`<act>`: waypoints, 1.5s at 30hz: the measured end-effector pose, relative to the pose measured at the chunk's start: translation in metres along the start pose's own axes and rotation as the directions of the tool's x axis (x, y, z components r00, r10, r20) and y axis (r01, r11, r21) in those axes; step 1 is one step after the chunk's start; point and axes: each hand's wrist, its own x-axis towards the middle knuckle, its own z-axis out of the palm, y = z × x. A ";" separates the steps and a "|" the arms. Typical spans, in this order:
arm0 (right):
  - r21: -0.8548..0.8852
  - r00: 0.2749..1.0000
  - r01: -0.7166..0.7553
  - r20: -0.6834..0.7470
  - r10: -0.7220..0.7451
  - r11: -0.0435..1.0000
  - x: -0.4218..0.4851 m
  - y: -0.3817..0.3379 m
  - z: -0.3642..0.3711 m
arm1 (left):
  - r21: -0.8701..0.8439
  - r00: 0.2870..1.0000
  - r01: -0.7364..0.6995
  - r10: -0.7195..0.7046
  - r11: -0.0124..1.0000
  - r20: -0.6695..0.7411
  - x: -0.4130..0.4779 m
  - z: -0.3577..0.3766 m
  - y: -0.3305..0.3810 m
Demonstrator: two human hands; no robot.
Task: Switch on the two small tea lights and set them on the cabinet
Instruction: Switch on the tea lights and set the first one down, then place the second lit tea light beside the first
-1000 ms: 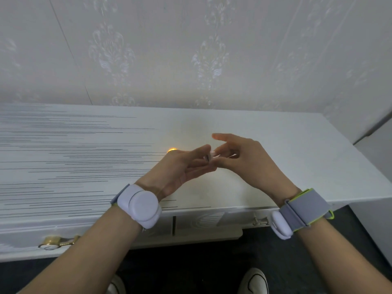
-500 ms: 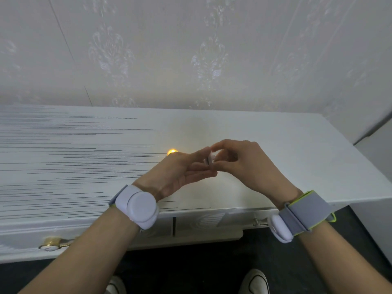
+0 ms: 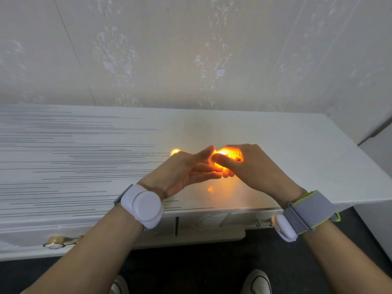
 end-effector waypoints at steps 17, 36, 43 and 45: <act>0.066 0.999 -0.037 0.010 0.037 0.997 -0.003 -0.008 0.000 | 0.044 1.000 -0.002 0.002 0.999 0.005 0.001 -0.007 0.001; -0.057 0.941 -0.203 -0.287 0.179 0.977 0.018 0.037 0.020 | 0.739 0.774 0.053 0.440 0.671 -0.455 0.018 -0.032 -0.010; -0.056 0.950 -0.205 -0.250 0.185 0.977 0.015 0.037 0.020 | 0.825 0.747 0.052 0.527 0.562 -0.406 0.021 -0.032 -0.015; -0.080 0.949 -0.187 -0.273 0.159 0.979 0.016 0.036 0.021 | 0.843 0.742 0.042 0.548 0.536 -0.386 0.021 -0.030 -0.016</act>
